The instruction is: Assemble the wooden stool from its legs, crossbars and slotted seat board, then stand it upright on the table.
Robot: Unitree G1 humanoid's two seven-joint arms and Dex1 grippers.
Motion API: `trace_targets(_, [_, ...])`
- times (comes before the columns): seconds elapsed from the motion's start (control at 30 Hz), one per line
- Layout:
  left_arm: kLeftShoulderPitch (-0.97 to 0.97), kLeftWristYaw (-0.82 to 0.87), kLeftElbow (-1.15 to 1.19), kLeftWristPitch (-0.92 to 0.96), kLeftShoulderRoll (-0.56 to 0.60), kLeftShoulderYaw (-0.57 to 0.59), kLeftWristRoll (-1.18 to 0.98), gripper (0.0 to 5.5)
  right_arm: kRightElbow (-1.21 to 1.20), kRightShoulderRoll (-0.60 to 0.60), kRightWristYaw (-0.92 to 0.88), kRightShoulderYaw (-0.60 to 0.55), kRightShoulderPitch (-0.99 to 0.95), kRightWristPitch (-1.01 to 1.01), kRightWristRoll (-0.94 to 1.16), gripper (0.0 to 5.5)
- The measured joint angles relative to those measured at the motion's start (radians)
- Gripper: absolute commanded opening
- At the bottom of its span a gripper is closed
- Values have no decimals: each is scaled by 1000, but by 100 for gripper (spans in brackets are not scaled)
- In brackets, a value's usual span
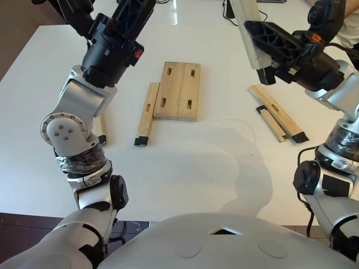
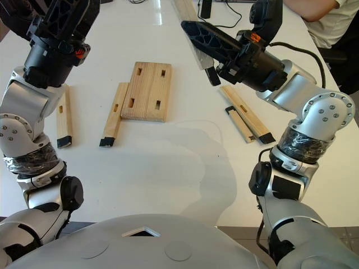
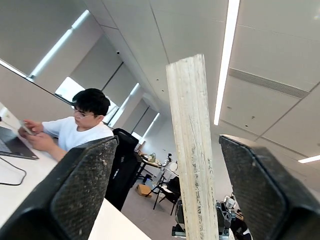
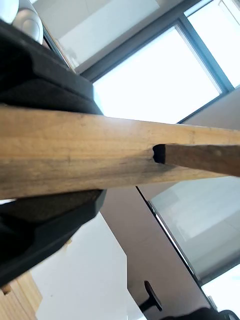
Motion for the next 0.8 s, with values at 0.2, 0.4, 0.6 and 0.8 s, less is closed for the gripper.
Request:
trace_targets(0.2, [2,30,-53,-1,24,-51,-94,374,-60,-70,73,97,32,11,39,205])
trace_targets(0.4, [6,35,-61,-2,63,-96,-128,374,-115,-119,145,145,120,-5,25,205])
trace_targets(0.6, [31,7,-72,3,93,-141,-113,360,-136,-147,188,187,132,-42,-30,205])
trace_targets(0.8, [38,-11,-72,2,119,-159,-111,270,-167,-151,222,231,170,-76,-92,205])
